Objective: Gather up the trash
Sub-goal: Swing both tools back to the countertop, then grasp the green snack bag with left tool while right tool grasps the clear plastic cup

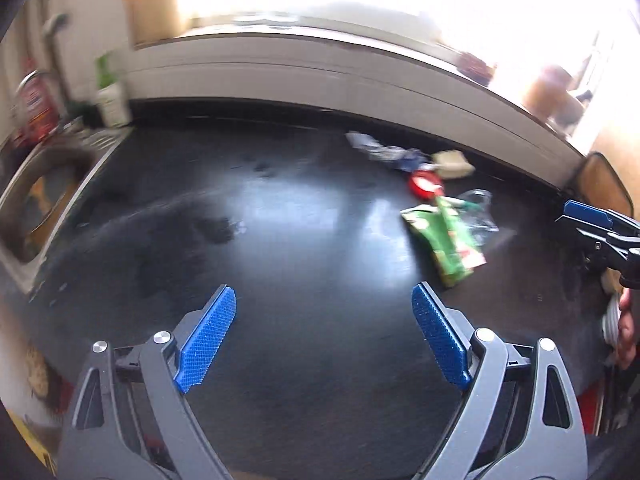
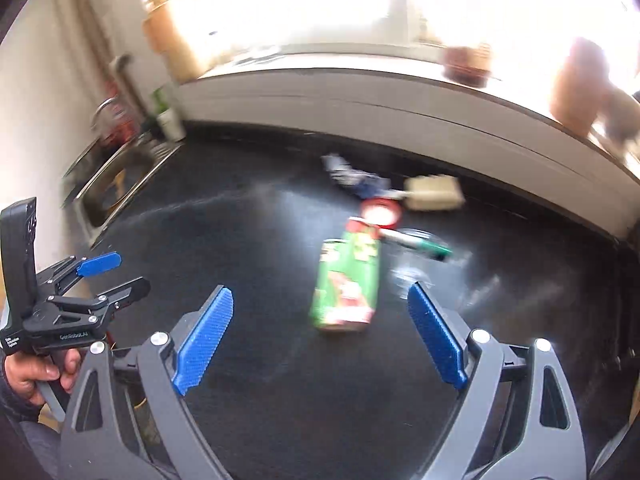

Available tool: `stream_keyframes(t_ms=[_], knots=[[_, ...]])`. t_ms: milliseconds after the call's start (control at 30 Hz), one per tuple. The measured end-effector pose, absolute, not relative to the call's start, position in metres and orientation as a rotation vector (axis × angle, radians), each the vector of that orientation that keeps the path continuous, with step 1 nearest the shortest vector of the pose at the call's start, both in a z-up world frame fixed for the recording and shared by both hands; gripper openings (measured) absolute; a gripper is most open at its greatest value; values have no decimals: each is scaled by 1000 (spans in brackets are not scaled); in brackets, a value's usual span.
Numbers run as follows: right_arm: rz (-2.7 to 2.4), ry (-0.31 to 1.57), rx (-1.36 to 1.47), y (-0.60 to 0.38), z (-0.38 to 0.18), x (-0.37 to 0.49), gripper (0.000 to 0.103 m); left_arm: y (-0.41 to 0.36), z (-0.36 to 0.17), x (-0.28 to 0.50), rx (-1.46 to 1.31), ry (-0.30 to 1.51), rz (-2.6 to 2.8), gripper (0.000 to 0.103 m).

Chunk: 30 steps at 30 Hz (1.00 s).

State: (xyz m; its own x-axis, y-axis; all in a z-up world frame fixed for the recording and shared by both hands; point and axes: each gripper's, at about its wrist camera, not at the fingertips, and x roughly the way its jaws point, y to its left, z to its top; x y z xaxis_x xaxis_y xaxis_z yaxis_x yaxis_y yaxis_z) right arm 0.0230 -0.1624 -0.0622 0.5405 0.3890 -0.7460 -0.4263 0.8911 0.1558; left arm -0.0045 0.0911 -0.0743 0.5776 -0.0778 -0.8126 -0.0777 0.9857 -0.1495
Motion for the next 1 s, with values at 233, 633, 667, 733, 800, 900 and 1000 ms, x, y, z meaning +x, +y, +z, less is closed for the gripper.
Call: stream_keyframes(t_ms=[233, 633, 667, 733, 800, 900, 1000], knots=[[399, 885, 14, -233, -76, 33, 86, 15, -80, 30, -134, 1016, -101, 87], [429, 965, 14, -226, -114, 87, 86, -23, -117, 82, -100, 1094, -143, 87], [439, 976, 14, -225, -119, 91, 86, -26, -124, 89, -107, 1107, -154, 87], [442, 1003, 15, -223, -132, 103, 86, -30, -135, 99, -112, 1123, -169, 87], [443, 1037, 15, -221, -145, 115, 86, -35, -149, 111, -112, 1146, -186, 87], [445, 1080, 20, -217, -164, 132, 86, -39, -169, 125, -121, 1190, -211, 87], [451, 1117, 37, -213, -178, 147, 86, -40, -181, 133, -142, 1211, -241, 87]])
